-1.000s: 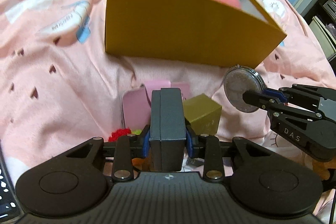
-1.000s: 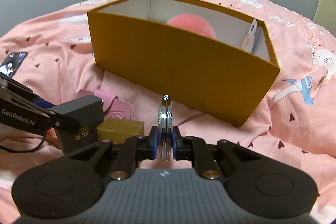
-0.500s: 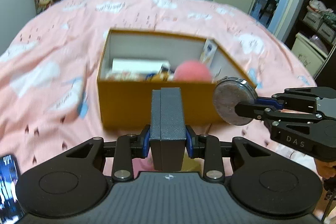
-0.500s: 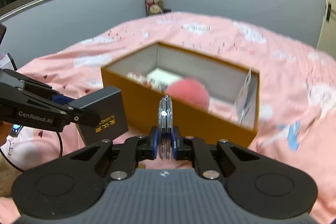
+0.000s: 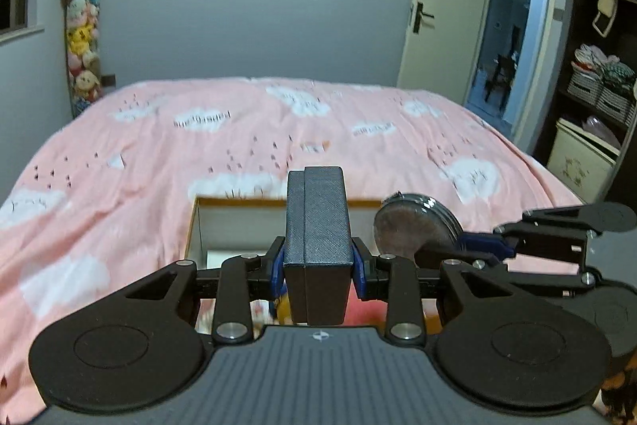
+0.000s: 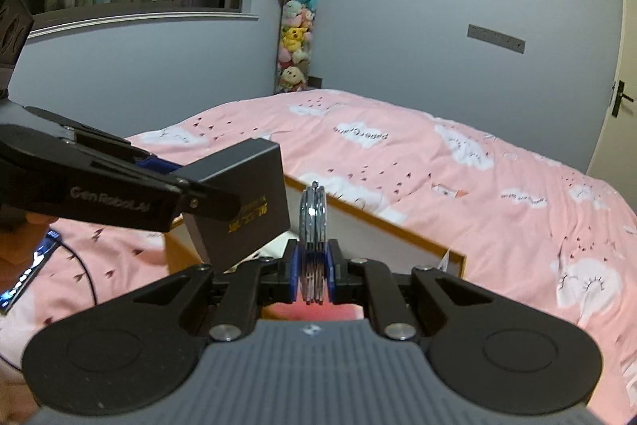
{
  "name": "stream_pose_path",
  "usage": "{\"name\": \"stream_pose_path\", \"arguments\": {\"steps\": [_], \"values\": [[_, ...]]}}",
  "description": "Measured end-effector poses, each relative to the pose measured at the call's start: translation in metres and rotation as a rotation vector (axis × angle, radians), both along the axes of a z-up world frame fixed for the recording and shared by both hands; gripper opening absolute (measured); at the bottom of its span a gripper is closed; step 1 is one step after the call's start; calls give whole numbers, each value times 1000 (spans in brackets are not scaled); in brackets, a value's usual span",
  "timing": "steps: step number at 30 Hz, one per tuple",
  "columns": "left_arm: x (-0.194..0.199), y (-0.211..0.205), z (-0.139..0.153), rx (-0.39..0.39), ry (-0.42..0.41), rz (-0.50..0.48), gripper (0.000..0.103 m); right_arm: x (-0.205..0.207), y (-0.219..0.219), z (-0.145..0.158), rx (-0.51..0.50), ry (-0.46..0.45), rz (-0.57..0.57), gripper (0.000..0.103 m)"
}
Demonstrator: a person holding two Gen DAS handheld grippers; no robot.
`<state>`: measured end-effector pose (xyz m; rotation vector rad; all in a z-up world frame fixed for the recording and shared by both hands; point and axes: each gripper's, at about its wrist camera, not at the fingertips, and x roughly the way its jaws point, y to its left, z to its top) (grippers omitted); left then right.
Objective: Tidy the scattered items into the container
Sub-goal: 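Lift the grey box and compact and carry both over the orange box, then lower the grey box into the orange box and open the left tool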
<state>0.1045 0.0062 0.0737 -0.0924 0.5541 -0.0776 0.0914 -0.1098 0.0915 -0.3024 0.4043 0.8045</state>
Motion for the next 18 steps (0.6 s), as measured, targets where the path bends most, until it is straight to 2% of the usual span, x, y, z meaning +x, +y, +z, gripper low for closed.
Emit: {"name": "stream_pose_path", "arguments": {"steps": [5,9,18], "values": [[22,-7,-10,23,-52,35,37,27,11,-6,-19,-30,-43,14],[47,-4,-22,-31,-33,49,37,51,24,-16,-41,-22,-79,14],[82,-4,-53,-61,9,76,37,92,47,-46,-120,8,-133,14]]}}
